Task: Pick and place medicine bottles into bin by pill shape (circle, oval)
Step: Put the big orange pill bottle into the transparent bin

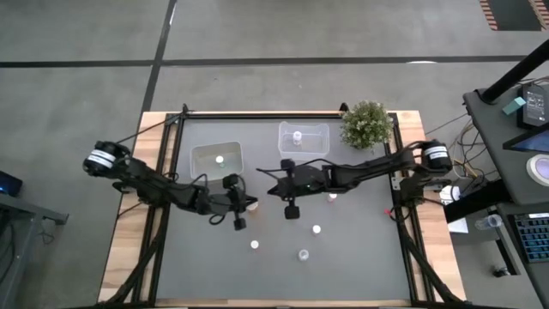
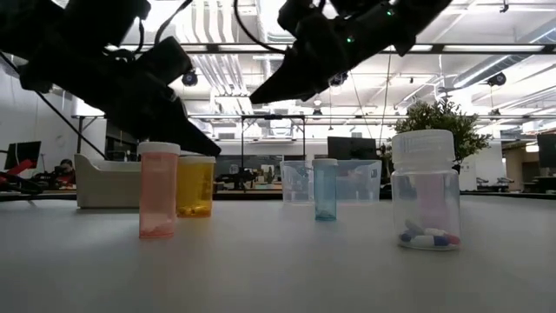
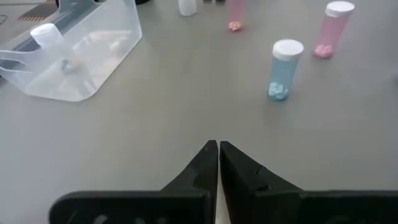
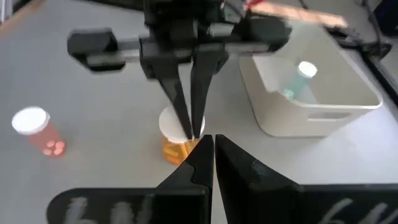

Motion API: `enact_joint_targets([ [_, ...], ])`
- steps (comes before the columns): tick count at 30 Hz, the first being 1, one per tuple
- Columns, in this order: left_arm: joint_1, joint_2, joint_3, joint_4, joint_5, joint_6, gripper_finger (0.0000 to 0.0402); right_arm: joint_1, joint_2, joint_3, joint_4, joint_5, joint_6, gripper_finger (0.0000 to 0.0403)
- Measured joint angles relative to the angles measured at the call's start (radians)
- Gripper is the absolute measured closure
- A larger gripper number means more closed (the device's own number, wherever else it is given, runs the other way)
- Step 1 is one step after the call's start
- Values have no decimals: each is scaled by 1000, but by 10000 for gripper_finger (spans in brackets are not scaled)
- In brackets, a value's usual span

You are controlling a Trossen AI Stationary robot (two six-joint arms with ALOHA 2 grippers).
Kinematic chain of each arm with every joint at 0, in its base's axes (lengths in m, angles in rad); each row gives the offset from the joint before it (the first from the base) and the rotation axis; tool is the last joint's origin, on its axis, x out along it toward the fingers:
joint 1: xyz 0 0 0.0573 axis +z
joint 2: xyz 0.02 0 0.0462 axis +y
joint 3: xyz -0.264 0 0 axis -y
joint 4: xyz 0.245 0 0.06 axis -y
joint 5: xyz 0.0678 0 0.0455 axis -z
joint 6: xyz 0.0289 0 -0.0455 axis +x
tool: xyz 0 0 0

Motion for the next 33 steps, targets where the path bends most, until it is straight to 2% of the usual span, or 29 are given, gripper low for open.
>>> enact_joint_targets([
  [6, 9, 37, 0, 17, -1, -71, 402, 0, -32, -58, 63, 2, 26, 394],
  [11, 9, 40, 0, 15, -4, -67, 402, 0, -33, -62, 64, 2, 26, 394],
  [25, -8, -103, -9, -2, -3, 7, 402, 0, -22, -62, 82, 26, 78, 394],
  [30, -60, -195, -10, -112, -3, 1, 401, 2, 51, -61, 209, -8, 130, 394],
  [33, -99, -236, -13, -221, -5, -57, 401, 2, 111, -33, 254, -10, 147, 394],
])
